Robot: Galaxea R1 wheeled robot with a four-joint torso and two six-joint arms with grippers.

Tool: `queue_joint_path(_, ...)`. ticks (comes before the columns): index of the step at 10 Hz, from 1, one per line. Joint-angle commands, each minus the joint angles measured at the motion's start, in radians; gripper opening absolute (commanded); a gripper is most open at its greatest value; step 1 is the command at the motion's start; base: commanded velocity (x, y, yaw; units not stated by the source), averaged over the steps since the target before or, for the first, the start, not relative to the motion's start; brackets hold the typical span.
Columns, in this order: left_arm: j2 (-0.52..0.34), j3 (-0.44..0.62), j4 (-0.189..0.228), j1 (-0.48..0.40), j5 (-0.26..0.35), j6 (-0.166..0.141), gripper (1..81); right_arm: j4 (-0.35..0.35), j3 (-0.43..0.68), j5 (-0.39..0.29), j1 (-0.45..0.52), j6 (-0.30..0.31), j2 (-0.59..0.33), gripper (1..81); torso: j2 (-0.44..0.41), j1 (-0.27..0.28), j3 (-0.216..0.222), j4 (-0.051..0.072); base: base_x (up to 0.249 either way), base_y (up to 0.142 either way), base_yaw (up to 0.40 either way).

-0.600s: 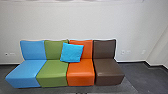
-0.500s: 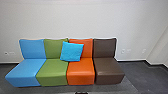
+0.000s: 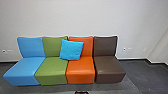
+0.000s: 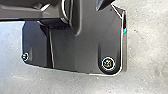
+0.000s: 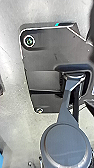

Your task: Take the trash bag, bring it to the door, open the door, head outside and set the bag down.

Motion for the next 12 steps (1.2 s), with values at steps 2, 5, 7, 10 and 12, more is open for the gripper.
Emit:
queue_joint_path(2,-0.077,0.057,-0.096,-0.145,0.153,-0.001,81.1,-0.002,0.192,-0.093,0.127,0.027,-0.152,81.1,-0.134,0.086,0.000,0.000,0.000,0.000,0.000)
queue_joint_path(5,-0.096,0.058,-0.132,-0.247,0.234,-0.001,81.1,0.018,0.269,-0.179,0.196,0.035,-0.203,81.1,-0.239,0.152,-0.001,0.000,0.000,0.000,0.000)
queue_joint_path(7,-0.100,0.057,-0.173,-0.316,0.256,-0.002,81.1,0.016,0.314,-0.193,0.227,0.035,-0.240,81.1,-0.313,0.199,-0.078,0.000,0.000,0.000,0.000)
queue_joint_path(10,-0.091,0.028,-0.213,-0.409,0.340,-0.002,81.1,0.021,0.363,-0.195,0.267,0.053,-0.293,81.1,-0.401,0.252,-0.143,0.000,0.000,0.000,0.000)
queue_joint_path(12,-0.077,-0.002,-0.219,-0.464,0.357,-0.005,81.1,0.021,0.401,-0.198,0.293,0.058,-0.330,81.1,-0.468,0.295,-0.206,0.000,0.000,0.000,0.000)
